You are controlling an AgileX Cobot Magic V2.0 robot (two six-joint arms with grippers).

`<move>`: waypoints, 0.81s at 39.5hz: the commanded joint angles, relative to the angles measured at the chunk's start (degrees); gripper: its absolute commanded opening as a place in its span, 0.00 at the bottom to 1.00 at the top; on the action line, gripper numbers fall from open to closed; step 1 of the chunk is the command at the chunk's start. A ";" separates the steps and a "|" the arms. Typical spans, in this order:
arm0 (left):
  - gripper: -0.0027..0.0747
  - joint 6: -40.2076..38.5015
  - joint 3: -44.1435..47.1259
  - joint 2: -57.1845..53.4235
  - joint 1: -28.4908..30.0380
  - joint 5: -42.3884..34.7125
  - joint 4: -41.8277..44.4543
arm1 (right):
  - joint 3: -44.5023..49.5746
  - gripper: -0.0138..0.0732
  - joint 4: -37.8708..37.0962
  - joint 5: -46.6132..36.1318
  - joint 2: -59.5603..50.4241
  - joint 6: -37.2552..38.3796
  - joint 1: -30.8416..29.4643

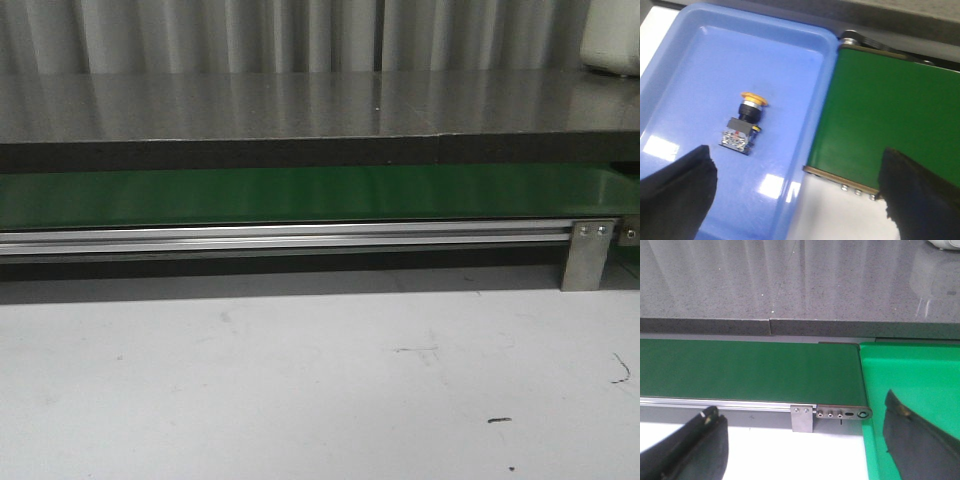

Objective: Move button from left to right
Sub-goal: 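Lower the left gripper and grasp the yellow-capped push button, then lift the button with the left gripper and place it on the conveyor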

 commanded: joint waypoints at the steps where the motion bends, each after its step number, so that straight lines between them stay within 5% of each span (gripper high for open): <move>1: 0.83 0.31 -5.40 3.48 3.11 -0.60 0.32 | -2.02 0.90 -0.17 -4.70 0.62 -0.24 0.10; 22: 0.83 12.48 -19.40 25.44 10.44 6.35 -0.34 | -2.02 0.90 -0.17 -4.70 0.62 -0.24 0.10; 32: 0.83 22.50 -24.59 31.81 13.65 9.21 -7.35 | -2.02 0.90 -0.17 -4.56 0.62 -0.24 0.10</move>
